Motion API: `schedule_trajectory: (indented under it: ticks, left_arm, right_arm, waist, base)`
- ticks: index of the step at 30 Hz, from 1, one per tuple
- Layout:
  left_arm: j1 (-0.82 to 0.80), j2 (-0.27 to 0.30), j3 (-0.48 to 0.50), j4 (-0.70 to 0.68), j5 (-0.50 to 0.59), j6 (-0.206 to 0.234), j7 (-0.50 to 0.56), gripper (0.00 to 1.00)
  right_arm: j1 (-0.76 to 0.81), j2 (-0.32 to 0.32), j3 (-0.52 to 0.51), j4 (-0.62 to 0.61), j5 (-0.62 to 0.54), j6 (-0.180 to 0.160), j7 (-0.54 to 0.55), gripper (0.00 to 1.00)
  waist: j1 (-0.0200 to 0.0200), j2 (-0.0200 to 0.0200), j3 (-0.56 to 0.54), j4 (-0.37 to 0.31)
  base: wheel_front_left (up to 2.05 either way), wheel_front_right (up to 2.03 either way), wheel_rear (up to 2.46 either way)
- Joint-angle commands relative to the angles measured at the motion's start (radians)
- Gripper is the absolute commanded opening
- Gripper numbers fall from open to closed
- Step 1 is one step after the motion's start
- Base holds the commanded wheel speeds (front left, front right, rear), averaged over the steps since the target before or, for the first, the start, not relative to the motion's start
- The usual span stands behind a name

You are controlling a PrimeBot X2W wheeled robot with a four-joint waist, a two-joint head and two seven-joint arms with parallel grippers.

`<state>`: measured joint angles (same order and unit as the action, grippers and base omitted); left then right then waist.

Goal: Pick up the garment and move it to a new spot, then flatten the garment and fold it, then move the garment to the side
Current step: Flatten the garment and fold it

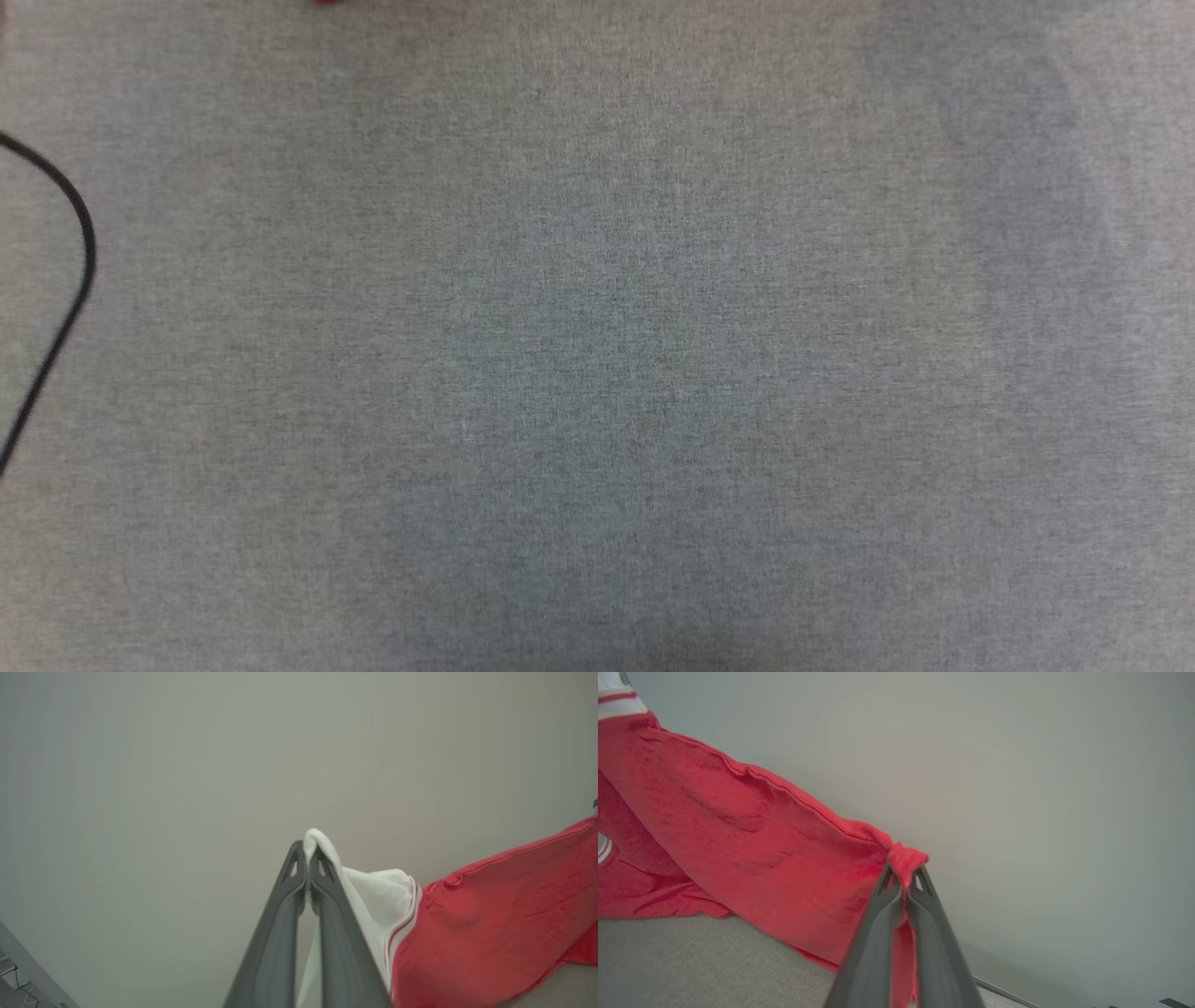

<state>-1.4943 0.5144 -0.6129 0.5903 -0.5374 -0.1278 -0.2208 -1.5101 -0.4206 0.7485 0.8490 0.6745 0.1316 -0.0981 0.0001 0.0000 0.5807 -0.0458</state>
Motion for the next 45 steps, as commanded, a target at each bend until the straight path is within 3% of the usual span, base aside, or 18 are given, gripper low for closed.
schedule_trajectory:
  ticks: [1, 12, 17, 24, 37, 45]
  left_arm:
    - [0.049, 0.006, 0.000, -0.009, -0.009, -0.001, -0.012, 0.00]
    - [0.486, 0.000, 0.025, -0.099, -0.084, 0.072, -0.039, 0.00]
    - [0.731, 0.007, 0.061, -0.186, -0.114, 0.110, -0.040, 0.00]
    - [1.066, 0.051, 0.078, -0.292, -0.143, 0.127, -0.041, 0.00]
    - [1.437, 0.104, -0.006, -0.441, -0.248, 0.117, 0.054, 0.00]
    - [1.599, 0.129, -0.046, -0.535, -0.313, 0.153, 0.130, 0.00]
  right_arm:
    - [0.039, -0.021, 0.018, -0.016, 0.022, -0.001, -0.007, 0.00]
    - [0.367, -0.134, 0.204, -0.176, 0.155, -0.001, -0.030, 0.00]
    - [0.514, -0.182, 0.251, -0.225, 0.199, -0.001, -0.036, 0.00]
    - [0.712, -0.242, 0.275, -0.283, 0.250, -0.001, -0.044, 0.00]
    - [1.112, -0.366, 0.191, -0.443, 0.326, -0.001, -0.033, 0.00]
    - [1.342, -0.401, 0.073, -0.528, 0.328, -0.001, 0.005, 0.00]
  waist:
    - [-0.0001, 0.0000, -0.040, 0.010]
    - [-0.0001, 0.0000, -0.213, 0.031]
    - [-0.0001, 0.0000, -0.291, 0.041]
    - [-0.0001, 0.0000, -0.396, 0.048]
    - [-0.0001, 0.0000, -0.541, 0.075]
    - [-0.0001, 0.0000, -0.577, 0.071]
  base:
    - [0.00, 0.00, 0.00]
    - [0.00, 0.00, 0.00]
    - [0.00, 0.00, 0.00]
    - [0.00, 0.00, 0.00]
    - [0.00, 0.00, 0.00]
    - [0.00, 0.00, 0.00]
